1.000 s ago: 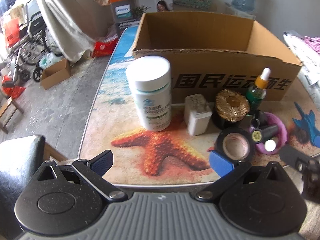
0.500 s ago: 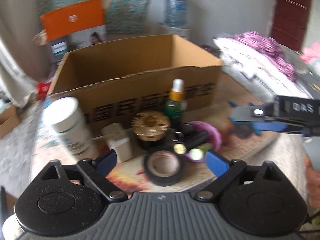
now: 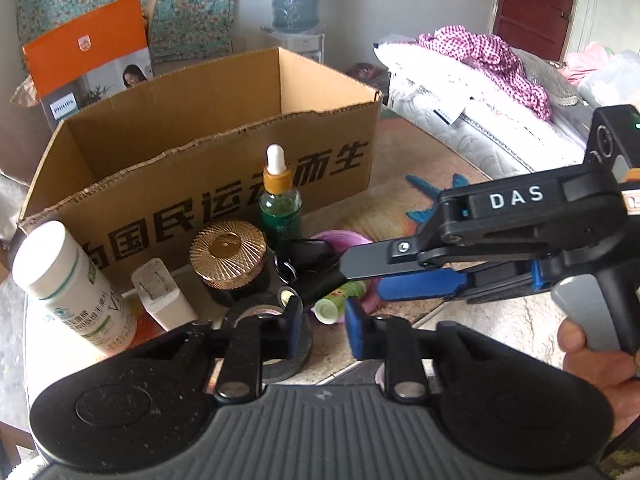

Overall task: Organize rigid objects
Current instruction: 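Lower the right gripper onto the green-and-white tube and close it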

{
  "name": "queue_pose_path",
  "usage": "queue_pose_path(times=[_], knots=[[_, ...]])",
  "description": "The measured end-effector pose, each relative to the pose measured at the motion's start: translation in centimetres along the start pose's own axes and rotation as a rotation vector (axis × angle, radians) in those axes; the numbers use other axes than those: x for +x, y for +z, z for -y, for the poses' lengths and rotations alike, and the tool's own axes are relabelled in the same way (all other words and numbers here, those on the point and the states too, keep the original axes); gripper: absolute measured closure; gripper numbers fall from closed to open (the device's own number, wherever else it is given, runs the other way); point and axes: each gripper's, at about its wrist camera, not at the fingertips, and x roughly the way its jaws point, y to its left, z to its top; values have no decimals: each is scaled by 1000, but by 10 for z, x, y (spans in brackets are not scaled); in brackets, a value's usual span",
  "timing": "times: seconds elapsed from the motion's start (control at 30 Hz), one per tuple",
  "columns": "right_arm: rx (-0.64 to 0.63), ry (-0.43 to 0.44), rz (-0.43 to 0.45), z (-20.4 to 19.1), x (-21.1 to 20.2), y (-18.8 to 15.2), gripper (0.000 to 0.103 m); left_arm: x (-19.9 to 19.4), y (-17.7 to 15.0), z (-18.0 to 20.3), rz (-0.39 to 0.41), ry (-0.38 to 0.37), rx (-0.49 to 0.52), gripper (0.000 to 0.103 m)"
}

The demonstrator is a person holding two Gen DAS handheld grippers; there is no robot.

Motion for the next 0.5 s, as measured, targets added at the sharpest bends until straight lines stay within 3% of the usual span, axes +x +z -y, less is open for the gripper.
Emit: queue_pose_path(times=[0.27,0.5], knots=[[138,66,-37,17,13,1,67,10,3,-3,-34,-18,-3,86],[185,75,-53,22,15,6,67,5,4,1,-13,-110,12,86]])
